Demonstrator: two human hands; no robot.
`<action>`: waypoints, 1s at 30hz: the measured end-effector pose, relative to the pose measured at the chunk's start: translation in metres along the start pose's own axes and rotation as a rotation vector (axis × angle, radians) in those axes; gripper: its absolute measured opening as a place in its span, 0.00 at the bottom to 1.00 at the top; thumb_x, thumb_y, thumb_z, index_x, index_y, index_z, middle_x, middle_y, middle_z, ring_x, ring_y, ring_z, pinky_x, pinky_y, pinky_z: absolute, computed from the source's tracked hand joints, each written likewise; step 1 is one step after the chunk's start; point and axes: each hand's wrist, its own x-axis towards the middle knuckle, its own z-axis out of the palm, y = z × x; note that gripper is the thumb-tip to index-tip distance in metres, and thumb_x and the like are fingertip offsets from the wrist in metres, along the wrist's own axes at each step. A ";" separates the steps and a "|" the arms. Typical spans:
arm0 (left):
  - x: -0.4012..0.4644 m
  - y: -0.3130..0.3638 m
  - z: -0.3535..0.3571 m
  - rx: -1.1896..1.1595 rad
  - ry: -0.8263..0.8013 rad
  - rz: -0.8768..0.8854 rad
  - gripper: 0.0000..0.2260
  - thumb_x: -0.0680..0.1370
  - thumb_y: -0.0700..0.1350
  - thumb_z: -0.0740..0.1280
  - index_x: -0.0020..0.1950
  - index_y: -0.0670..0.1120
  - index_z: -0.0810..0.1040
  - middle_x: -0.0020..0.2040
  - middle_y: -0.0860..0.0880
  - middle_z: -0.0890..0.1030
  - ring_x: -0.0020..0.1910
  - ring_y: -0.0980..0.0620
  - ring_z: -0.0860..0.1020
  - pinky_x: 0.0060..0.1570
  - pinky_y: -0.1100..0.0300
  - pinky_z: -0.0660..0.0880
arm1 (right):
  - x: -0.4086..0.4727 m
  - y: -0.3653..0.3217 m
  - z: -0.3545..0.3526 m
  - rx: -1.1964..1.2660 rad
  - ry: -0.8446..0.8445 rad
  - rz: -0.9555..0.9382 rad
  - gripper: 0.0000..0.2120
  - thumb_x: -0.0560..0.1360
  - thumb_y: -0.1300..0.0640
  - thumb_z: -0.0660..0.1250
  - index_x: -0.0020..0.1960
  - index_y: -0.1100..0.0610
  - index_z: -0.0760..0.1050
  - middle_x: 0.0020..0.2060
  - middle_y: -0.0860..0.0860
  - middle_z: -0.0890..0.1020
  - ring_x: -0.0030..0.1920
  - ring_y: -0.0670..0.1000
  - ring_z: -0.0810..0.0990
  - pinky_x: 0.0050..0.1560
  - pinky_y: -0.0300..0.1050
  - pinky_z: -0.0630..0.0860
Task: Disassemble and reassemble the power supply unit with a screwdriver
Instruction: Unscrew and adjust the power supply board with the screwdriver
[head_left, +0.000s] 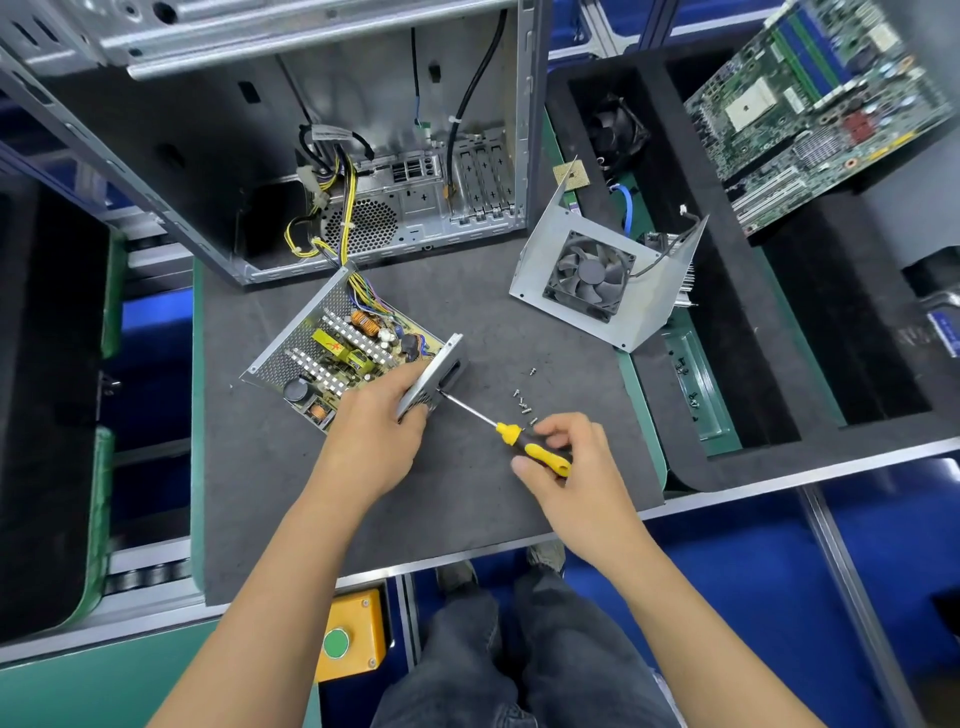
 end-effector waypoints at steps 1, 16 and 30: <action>0.000 0.000 0.000 -0.009 -0.001 -0.004 0.22 0.78 0.38 0.68 0.67 0.58 0.77 0.50 0.53 0.84 0.50 0.49 0.80 0.42 0.62 0.72 | 0.000 0.001 -0.001 0.006 0.036 0.001 0.10 0.76 0.57 0.70 0.52 0.45 0.74 0.48 0.44 0.76 0.46 0.37 0.76 0.44 0.25 0.70; 0.000 0.000 0.000 -0.017 -0.007 -0.009 0.22 0.78 0.38 0.67 0.67 0.60 0.77 0.52 0.54 0.84 0.52 0.50 0.80 0.45 0.61 0.71 | -0.002 -0.008 -0.002 0.081 0.019 0.020 0.05 0.79 0.52 0.66 0.50 0.42 0.78 0.44 0.41 0.81 0.40 0.39 0.81 0.40 0.27 0.72; 0.000 0.003 -0.002 -0.020 -0.017 -0.018 0.22 0.78 0.37 0.67 0.66 0.59 0.78 0.49 0.52 0.84 0.50 0.48 0.79 0.43 0.60 0.72 | 0.000 -0.008 -0.002 0.029 0.107 -0.002 0.06 0.77 0.56 0.69 0.46 0.45 0.77 0.42 0.46 0.79 0.39 0.42 0.79 0.40 0.29 0.72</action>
